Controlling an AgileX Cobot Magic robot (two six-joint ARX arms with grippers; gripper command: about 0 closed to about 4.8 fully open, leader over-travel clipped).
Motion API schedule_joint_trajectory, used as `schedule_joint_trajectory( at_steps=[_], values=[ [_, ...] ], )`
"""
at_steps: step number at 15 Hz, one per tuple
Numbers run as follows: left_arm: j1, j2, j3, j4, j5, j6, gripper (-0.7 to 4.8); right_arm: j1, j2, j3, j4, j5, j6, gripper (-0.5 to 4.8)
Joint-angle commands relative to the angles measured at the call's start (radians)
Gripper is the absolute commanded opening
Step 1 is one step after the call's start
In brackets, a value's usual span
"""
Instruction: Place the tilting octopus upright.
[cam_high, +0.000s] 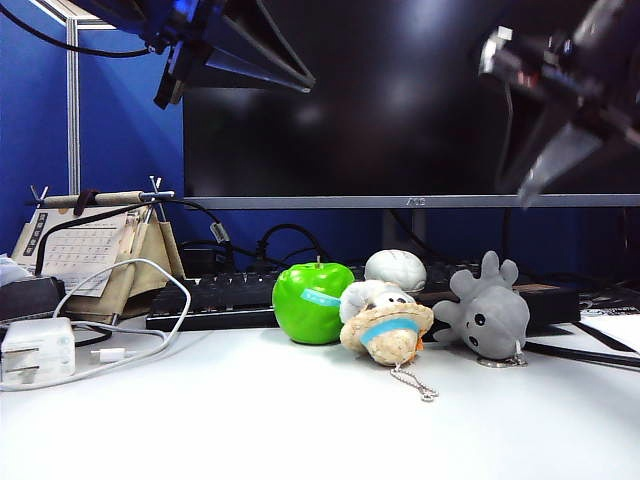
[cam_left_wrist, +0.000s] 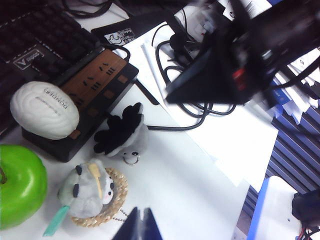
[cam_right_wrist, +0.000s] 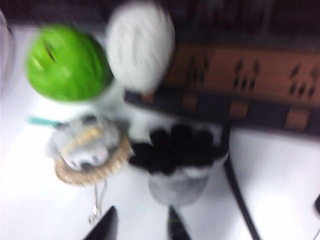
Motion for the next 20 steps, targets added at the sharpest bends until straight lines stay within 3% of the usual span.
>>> schedule_joint_trajectory(
  at_steps=[1,9,11,20],
  values=[
    [0.001,-0.003,0.005,0.013,0.002,0.008,0.23,0.002,0.029,-0.006,-0.010,0.000,-0.003,1.24],
    [0.001,-0.003,0.005,0.016,0.002,0.008,0.26,0.005,0.058,-0.010,-0.003,-0.018,-0.003,1.34],
    [0.001,-0.003,0.004,0.016,0.002,0.008,0.26,0.006,0.069,-0.010,0.019,-0.028,-0.004,2.09],
    [0.001,-0.003,0.004,0.020,0.002,0.008,0.26,0.018,0.138,-0.010,0.073,-0.043,-0.005,2.11]
  ],
)
